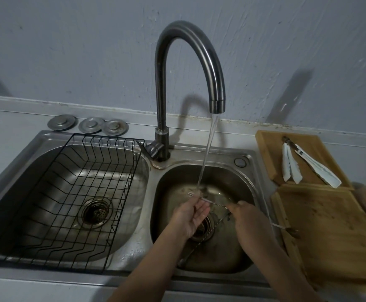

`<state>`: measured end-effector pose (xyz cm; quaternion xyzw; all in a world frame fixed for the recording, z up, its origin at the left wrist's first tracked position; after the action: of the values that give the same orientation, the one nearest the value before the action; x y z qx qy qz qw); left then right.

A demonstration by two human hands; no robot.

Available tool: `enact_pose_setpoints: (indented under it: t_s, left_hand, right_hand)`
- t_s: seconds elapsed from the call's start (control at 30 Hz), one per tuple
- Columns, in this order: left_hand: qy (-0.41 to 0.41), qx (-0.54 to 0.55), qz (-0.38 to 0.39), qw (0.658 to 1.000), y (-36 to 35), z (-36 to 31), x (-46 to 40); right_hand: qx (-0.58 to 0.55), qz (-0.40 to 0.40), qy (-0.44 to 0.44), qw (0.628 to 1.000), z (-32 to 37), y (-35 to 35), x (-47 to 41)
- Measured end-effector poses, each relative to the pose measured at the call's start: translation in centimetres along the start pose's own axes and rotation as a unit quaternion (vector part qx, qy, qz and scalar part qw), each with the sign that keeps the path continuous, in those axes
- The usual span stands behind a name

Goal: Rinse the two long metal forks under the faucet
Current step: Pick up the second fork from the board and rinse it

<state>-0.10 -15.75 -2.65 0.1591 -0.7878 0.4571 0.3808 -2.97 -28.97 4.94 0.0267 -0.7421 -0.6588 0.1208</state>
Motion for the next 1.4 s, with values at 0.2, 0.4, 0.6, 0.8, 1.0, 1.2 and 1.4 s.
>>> enact_pose_setpoints:
  t_s: [0.2,0.4,0.6,0.8,1.0,1.2,1.4]
  left_hand:
    - [-0.008,0.064,-0.011,0.998,0.0,-0.3,0.2]
    - [0.02,0.145,0.052,0.988,-0.6,-0.2,0.9]
    - [-0.002,0.238,0.101,0.966,-1.1,-1.2,0.7]
    - [-0.043,0.155,0.078,0.984,-1.0,-1.5,0.5]
    - [-0.004,0.132,0.051,0.99,-0.9,-1.0,-0.5]
    - [0.023,0.132,0.061,0.989,-0.5,0.3,-0.2]
    - [0.042,0.078,0.066,0.994,-0.4,0.5,-0.3]
  right_hand:
    - [-0.012,-0.019,-0.01,1.0,0.2,0.0,0.3]
    - [0.0,-0.06,-0.032,0.998,-0.1,0.0,0.3]
    - [-0.03,-0.052,-0.034,0.998,0.6,0.2,0.7]
    - [-0.039,-0.063,-0.024,0.997,0.6,-0.1,0.5]
    - [-0.042,-0.045,-0.023,0.998,-0.3,0.1,0.7]
    - [-0.067,-0.012,-0.045,0.997,-1.3,-1.2,0.6]
    - [-0.056,-0.006,-0.047,0.997,-1.5,-1.5,0.4]
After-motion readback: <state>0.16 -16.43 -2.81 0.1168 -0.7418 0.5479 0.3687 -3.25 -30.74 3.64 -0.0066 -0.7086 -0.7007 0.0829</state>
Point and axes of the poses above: each hand's wrist, its own x-axis away from the middle knuckle, its own y-axis out of the back of the hand, z = x × y, the point moved 1 cm from there along -x, towards the middle knuckle, and after that the axes turned 14 degrees about x, right-handed, at the moved point
